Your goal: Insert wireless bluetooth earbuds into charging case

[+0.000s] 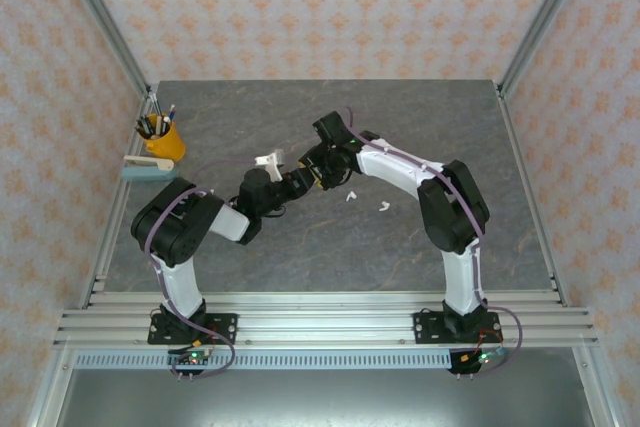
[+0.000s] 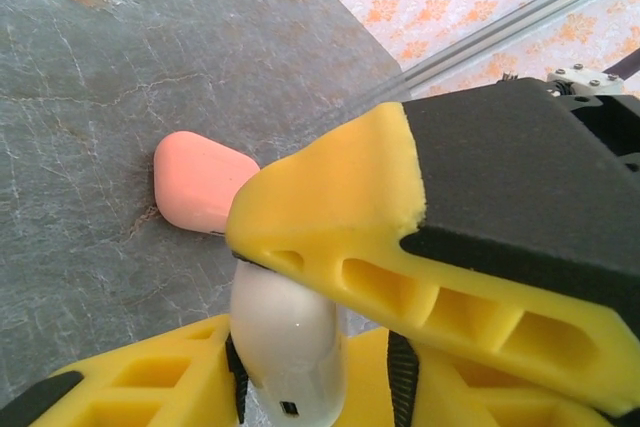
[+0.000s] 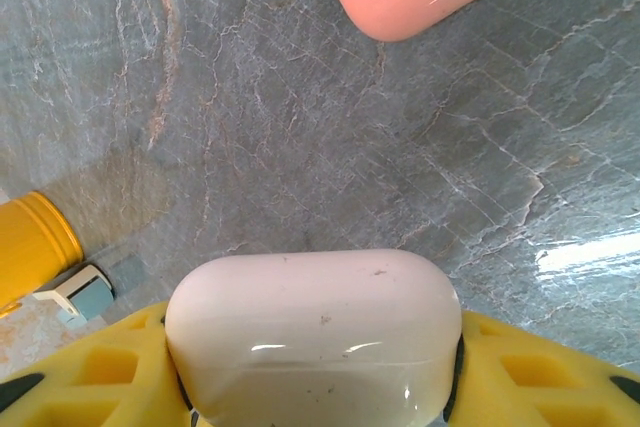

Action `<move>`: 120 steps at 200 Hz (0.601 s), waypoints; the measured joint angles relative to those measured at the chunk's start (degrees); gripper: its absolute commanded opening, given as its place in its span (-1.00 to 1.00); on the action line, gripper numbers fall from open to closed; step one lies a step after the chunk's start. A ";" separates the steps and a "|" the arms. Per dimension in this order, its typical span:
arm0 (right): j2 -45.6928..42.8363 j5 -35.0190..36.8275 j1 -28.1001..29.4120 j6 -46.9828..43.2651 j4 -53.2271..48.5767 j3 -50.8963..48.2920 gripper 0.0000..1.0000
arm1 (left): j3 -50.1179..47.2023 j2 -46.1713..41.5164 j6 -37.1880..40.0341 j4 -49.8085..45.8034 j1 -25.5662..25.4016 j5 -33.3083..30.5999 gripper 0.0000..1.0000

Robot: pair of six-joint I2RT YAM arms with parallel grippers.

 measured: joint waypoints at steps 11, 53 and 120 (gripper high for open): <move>-0.07 -0.04 -0.07 0.02 0.04 -0.07 -0.20 | 0.17 0.15 0.00 -0.04 0.00 -0.04 -0.23; -0.50 -0.31 -0.42 0.26 0.44 -0.55 -0.20 | 0.85 0.66 -0.50 -0.48 0.02 -0.20 -0.43; -1.40 -0.72 -0.83 1.27 1.73 -1.42 -0.20 | 1.70 0.68 -0.90 -0.50 0.00 -0.13 -0.16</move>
